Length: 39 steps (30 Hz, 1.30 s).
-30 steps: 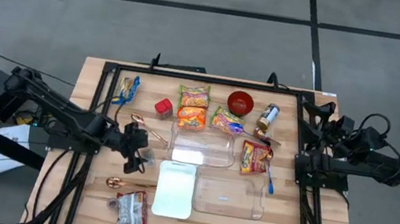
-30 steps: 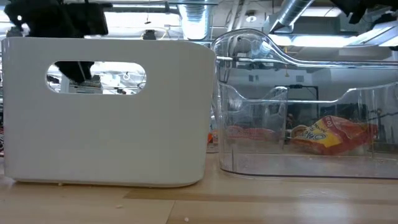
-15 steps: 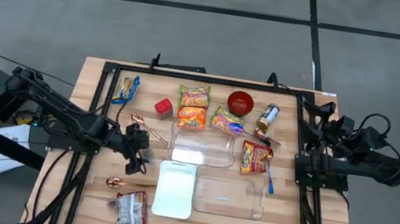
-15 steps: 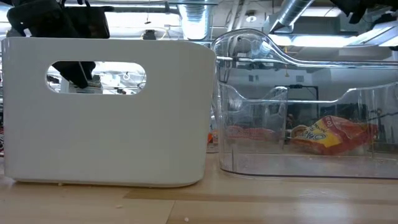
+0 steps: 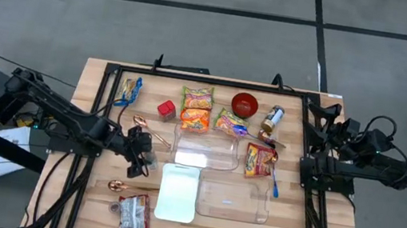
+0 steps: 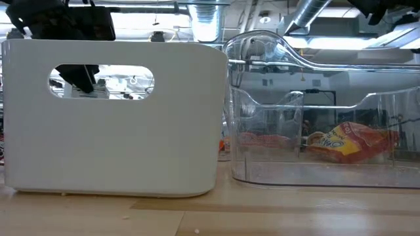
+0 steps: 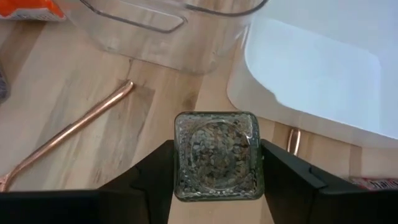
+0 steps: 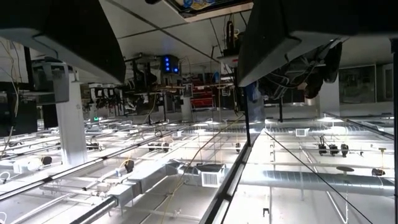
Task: Pick & Place Food Item
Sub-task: Put the white spice bottle into the top transparent bin
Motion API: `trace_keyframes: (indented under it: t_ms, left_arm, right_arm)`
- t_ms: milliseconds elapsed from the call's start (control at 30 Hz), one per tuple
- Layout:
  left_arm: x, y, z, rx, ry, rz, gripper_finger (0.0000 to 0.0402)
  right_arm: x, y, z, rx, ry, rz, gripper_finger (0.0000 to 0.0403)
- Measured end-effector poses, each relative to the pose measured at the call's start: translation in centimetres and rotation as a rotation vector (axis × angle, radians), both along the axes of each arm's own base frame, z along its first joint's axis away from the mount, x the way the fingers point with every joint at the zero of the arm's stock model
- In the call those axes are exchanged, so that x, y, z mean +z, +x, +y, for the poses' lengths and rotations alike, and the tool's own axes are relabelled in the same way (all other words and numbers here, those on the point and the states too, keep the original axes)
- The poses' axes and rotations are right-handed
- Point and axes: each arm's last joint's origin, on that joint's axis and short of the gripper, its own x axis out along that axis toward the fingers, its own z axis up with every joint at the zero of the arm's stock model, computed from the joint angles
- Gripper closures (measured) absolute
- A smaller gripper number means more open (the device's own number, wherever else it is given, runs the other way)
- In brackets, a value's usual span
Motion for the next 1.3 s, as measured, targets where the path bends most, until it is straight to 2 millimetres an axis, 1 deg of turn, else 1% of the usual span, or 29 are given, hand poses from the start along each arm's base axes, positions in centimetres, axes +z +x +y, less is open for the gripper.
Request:
trace_keyframes:
  t_ms: [100, 200, 367, 467, 567, 633, 700, 800, 900, 1000, 1100, 1200, 1300]
  left_arm:
    - [0.2, -0.7, 0.2, -0.002, 0.001, 0.027, 0.0215]
    - [0.7, -1.9, 0.6, -0.003, 0.001, 0.04, 0.0215]
    - [3.2, -4.4, 1.5, -0.004, -0.041, -0.089, 0.0215]
    - [5.2, -6.0, 2.2, -0.024, -0.067, -0.268, 0.0215]
    - [7.3, -7.3, 2.7, -0.068, -0.034, -0.492, 0.0215]
    - [8.9, -7.9, 3.0, -0.101, 0.009, -0.67, 0.0215]
    - [10.0, -8.1, 3.2, -0.102, 0.067, -0.837, 0.0215]
    - [10.3, -7.6, 3.2, -0.077, 0.137, -1.018, 0.0215]
    - [9.5, -6.2, 3.3, -0.018, 0.176, -1.104, 0.0215]
    - [7.7, -4.3, 3.5, 0.054, 0.2, -1.142, 0.0215]
    - [6.1, -2.3, 3.8, 0.095, 0.217, -1.169, 0.0215]
    - [5.7, -0.6, 4.0, 0.062, 0.177, -1.241, 0.0215]
    - [5.3, 0.8, 4.1, 0.039, 0.144, -1.317, 0.0215]
  right_arm:
    - [0.0, 0.0, 0.0, 0.0, 0.0, 0.0, 0.0101]
    - [0.0, 0.0, 0.0, -0.001, -0.003, 0.001, 0.0101]
    - [0.0, 0.0, 0.1, 0.015, -0.017, 0.004, 0.0101]
    - [0.0, 0.0, 0.1, 0.017, -0.019, 0.006, 0.0101]
    - [-0.1, 0.1, 0.1, 0.009, -0.035, 0.018, 0.0101]
    - [-0.1, 0.1, 0.1, 0.005, -0.047, 0.03, 0.0101]
    - [-0.2, 0.2, 0.1, -0.003, -0.065, 0.044, 0.0101]
    - [-0.3, 0.7, 0.1, -0.021, -0.108, 0.09, 0.0101]
    - [-0.6, 1.8, 0.0, -0.043, -0.159, 0.168, 0.0101]
    - [-0.8, 3.4, -0.1, -0.077, -0.21, 0.243, 0.0101]
    - [-1.0, 5.3, -0.2, -0.084, -0.22, 0.288, 0.0101]
    - [-1.1, 7.2, -0.3, -0.083, -0.222, 0.303, 0.0101]
    - [-1.2, 8.8, -0.2, -0.062, -0.266, 0.295, 0.0101]
